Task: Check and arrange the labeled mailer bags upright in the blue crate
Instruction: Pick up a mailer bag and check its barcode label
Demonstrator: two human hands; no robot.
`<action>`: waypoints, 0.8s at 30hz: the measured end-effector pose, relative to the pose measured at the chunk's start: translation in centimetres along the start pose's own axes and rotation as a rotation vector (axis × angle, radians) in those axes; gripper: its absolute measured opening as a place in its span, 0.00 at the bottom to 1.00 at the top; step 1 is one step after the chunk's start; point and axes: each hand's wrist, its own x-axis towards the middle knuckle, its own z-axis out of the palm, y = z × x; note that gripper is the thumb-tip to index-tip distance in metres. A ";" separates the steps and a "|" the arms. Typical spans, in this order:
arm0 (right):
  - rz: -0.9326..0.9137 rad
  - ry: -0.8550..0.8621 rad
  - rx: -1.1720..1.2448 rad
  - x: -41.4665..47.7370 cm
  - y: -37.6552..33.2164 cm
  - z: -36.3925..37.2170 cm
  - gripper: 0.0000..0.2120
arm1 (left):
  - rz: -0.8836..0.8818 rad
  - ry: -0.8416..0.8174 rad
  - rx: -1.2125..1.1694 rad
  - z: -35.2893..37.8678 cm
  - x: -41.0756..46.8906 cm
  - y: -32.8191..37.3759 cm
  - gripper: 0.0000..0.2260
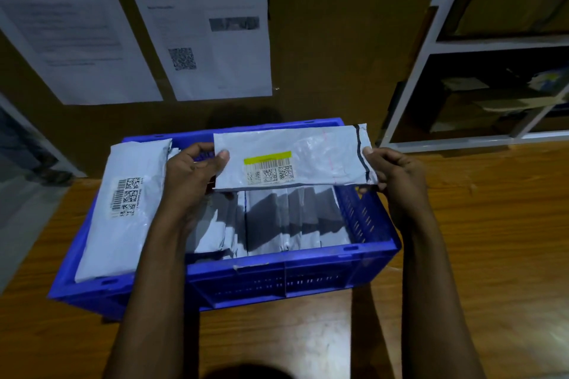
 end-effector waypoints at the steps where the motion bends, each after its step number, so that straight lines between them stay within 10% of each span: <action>1: 0.007 0.008 -0.006 0.1 -0.1 -0.1 0.05 | 0.016 -0.004 0.116 -0.2 -0.1 0.1 0.10; 8: -0.038 -0.064 -0.179 0.9 -1.8 -0.6 0.10 | 0.437 -0.083 0.801 1.7 0.0 3.1 0.21; 15: -0.079 -0.155 -0.368 2.3 -3.6 1.4 0.13 | -0.148 -0.724 0.356 7.3 -1.4 5.6 0.12; 24: 0.162 -0.239 -0.087 0.0 -3.7 2.4 0.17 | -0.148 -0.422 0.094 8.3 -0.9 3.0 0.12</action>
